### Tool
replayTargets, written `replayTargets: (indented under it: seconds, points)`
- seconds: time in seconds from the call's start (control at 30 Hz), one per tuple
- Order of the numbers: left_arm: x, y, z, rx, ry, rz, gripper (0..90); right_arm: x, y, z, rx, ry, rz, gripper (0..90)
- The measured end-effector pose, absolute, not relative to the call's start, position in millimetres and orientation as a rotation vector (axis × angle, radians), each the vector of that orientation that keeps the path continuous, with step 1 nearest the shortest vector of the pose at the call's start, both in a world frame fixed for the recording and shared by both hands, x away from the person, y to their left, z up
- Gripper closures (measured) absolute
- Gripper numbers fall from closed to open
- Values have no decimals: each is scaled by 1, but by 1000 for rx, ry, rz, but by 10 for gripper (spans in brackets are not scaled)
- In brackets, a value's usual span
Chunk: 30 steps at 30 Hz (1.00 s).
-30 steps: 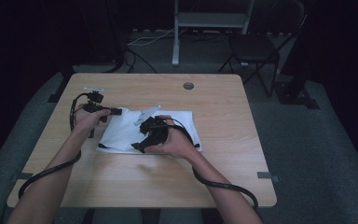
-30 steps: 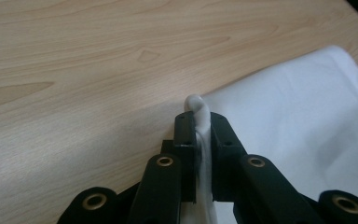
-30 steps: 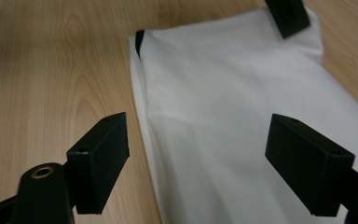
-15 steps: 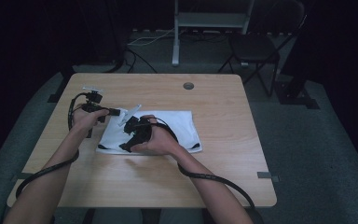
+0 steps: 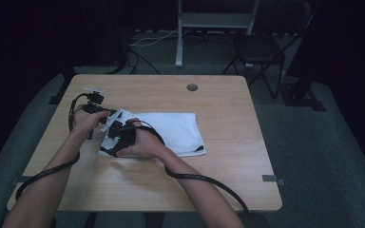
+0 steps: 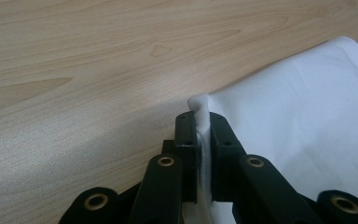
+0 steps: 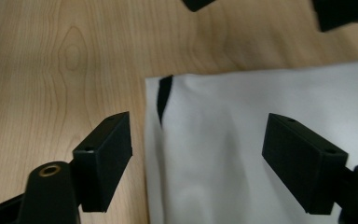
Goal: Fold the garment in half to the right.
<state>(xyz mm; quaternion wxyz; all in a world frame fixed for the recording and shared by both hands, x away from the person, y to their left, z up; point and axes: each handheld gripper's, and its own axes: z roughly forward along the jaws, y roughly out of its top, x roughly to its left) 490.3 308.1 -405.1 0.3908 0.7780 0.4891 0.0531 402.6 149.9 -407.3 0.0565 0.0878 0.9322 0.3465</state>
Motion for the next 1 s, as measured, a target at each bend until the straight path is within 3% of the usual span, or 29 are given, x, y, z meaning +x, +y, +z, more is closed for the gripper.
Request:
replayTargets:
  seconds: [0.53,0.7,0.87,1.0]
  points:
    - [491,311,-408,1982,1230,118,840,396,183,-423,212,2868,966,373]
    - [491,312,-409,1981,1228,114,839,400,182,-423,262,2872,984,485]
    - [489,312,-409,1984,1225,115,839,400,179,-422,300,2844,982,700]
    - [488,309,-408,2004,1219,134,840,398,181,-421,336,2820,956,780]
